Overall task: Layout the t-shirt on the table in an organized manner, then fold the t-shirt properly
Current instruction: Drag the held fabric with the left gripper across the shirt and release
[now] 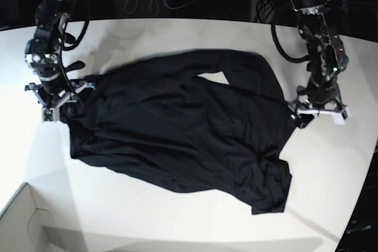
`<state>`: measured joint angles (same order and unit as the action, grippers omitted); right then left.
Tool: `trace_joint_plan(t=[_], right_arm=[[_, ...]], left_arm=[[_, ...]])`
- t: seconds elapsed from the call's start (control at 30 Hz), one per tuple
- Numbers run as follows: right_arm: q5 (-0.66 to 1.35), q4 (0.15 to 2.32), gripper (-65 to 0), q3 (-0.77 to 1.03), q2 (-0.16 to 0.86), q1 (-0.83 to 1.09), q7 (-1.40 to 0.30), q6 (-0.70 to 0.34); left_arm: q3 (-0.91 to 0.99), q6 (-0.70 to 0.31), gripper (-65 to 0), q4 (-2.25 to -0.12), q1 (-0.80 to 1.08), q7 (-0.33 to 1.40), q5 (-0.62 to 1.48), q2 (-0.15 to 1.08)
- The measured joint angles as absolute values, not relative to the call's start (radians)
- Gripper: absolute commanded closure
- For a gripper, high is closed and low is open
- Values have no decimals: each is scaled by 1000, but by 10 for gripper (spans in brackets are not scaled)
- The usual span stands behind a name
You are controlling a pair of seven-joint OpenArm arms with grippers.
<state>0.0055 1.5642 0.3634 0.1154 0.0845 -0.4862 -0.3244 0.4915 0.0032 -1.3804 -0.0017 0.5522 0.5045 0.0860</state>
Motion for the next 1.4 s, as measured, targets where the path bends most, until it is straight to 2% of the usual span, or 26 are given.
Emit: trace_joint_plan(t=[0.23, 0.3, 0.37, 0.47, 0.5, 0.6, 0.7, 0.8, 1.03, 1.23, 1.4], right_arm=[[6, 1563, -230, 364, 116, 89, -485, -324], [6, 1564, -230, 364, 116, 96, -484, -324], [7, 1564, -230, 366, 116, 109, -488, -324], [5, 1564, -230, 366, 116, 120, -490, -324], [5, 1564, -230, 367, 116, 120, -489, -324], [7, 1564, -230, 366, 116, 115, -486, -324], [5, 1564, -230, 368, 116, 118, -487, -324], [6, 1583, -230, 364, 116, 133, -485, -324], [9, 1608, -230, 324, 114, 156, -486, -325], [5, 1624, -230, 329, 118, 195, -493, -324], [8, 1660, -230, 326, 117, 200, -484, -324]], left_arm=[[482, 4, -427, -1288, -88, 550, 499, 83], [483, 0, -403, -1260, -99, 548, 506, 83], [484, -1, -306, -1237, -104, 535, 505, 83], [487, 1, -55, -1224, -126, 561, 505, 83], [484, 1, 0, -1224, -130, 561, 505, 82], [483, 1, -25, -1264, -121, 570, 505, 80], [485, 5, 0, -1370, -93, 571, 549, 74], [480, 5, -3, -1535, -53, 579, 637, 75], [400, 6, -3, -1884, -72, 659, 686, 79], [325, 9, -3, -1872, -75, 672, 584, 77], [276, 6, -3, -1748, -167, 661, 576, 75]])
